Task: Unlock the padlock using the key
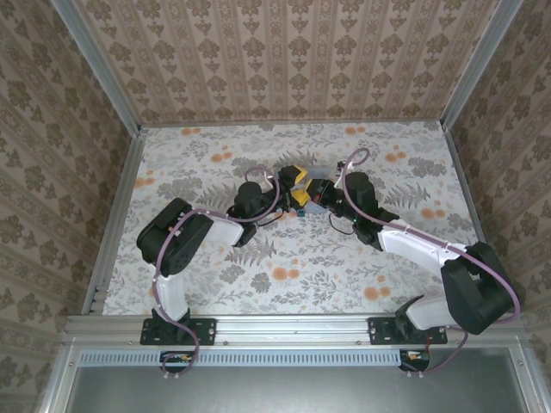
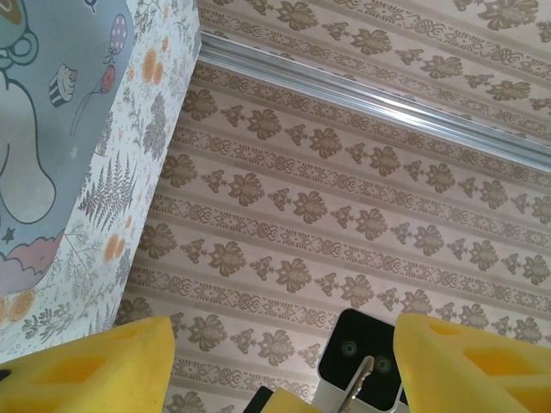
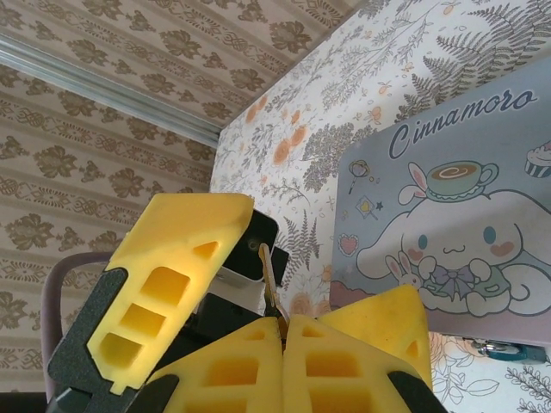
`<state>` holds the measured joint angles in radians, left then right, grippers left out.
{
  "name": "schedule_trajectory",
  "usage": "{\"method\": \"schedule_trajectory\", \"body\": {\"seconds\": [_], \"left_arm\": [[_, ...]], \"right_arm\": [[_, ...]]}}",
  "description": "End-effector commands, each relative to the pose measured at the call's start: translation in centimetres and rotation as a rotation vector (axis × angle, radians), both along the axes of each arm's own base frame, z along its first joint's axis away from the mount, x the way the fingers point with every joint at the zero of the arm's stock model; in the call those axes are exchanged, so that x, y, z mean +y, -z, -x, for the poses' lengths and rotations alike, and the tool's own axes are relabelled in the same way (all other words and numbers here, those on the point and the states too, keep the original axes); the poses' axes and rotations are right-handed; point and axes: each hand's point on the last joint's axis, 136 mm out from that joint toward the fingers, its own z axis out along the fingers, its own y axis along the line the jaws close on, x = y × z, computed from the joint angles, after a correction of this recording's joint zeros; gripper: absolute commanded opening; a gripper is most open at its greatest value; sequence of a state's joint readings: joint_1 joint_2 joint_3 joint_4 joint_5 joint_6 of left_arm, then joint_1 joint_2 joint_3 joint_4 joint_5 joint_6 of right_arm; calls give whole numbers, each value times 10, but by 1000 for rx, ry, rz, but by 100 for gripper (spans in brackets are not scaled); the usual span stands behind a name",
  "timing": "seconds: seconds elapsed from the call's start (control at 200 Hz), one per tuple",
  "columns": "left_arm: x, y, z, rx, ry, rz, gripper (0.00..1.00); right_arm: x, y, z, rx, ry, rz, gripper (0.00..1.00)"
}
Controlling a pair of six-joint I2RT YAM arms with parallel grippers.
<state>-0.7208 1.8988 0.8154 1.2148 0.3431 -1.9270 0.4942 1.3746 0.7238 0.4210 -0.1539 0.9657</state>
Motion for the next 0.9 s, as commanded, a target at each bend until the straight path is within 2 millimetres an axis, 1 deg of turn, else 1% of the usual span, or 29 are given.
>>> {"method": "schedule_trajectory", "body": {"seconds": [0.0,0.26,0.52,0.895], "left_arm": [[-2,-23,0,-44,-4,60,69],[0,-22,2,-42,-10,60,60],[1,-19,3,-38,-11,54,52],[1,-13,4,-31,-12,43,44]], "right_arm": [[-5,1,-4,-25,31,2,0],[-6,4,-3,-36,35,-1,0],[-7,2,-5,-44,42,-5,0],[-8,2,-5,-45,47,-4,0]]}}
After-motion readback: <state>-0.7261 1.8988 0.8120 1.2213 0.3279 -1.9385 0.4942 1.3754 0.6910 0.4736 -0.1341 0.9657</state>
